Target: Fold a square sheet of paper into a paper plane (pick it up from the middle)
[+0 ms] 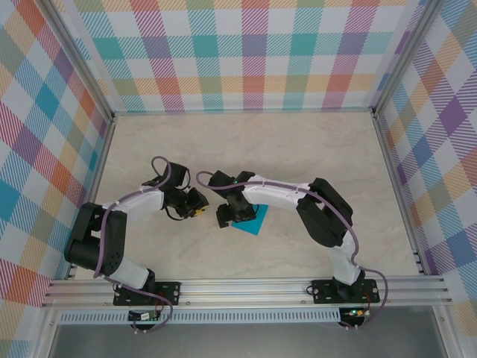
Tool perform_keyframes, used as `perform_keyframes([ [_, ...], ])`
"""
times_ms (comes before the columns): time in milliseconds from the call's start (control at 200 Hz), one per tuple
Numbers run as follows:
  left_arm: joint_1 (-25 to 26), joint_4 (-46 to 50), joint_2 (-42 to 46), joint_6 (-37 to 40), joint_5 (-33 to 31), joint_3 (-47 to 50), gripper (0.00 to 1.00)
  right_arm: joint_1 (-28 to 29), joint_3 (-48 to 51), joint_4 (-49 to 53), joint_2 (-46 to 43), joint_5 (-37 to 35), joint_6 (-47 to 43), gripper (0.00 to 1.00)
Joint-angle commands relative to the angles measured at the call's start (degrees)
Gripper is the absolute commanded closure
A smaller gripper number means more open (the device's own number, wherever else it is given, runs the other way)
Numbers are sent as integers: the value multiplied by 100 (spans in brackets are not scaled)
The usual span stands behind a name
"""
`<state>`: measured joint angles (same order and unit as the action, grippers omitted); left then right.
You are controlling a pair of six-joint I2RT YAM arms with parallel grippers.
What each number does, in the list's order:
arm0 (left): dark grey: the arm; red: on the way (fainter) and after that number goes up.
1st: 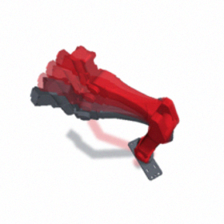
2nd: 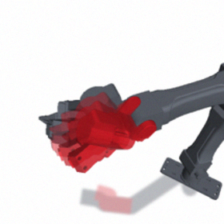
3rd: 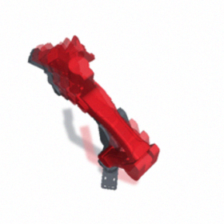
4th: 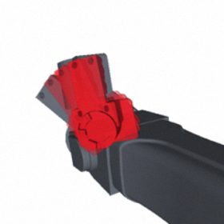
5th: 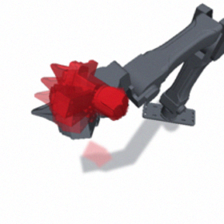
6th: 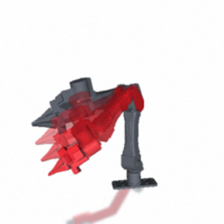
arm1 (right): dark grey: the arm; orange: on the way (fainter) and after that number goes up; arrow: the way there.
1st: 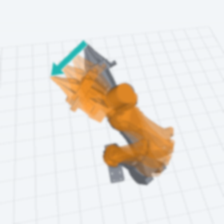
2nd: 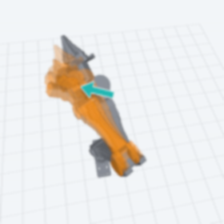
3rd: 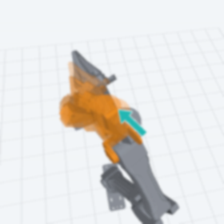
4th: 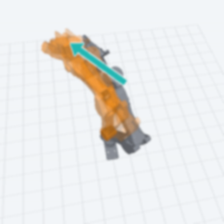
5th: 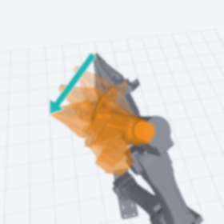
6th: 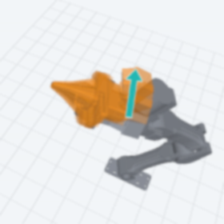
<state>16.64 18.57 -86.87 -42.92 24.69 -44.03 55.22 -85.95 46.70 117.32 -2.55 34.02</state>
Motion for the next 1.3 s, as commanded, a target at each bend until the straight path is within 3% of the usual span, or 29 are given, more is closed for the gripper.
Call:
perform_keyframes([
  [0,-86,174,56,-94,-80,93,78,-20,-218,395,188,-102,150,29],
  [225,-99,167,3,-93,-78,94,77,-20,-207,481,385,-177,205,31],
  [605,-100,182,-37,-54,-43,71,76,-104,51,345,376,-53,332,48],
  [870,-100,157,-32,-37,18,70,76,-347,560,-248,17,513,344,54],
  [1085,-57,-593,20,21,855,167,77,-552,927,-663,-367,702,395,62],
  [1300,318,-1094,-95,70,1454,117,79,-773,1418,-1271,-902,1052,443,67],
])
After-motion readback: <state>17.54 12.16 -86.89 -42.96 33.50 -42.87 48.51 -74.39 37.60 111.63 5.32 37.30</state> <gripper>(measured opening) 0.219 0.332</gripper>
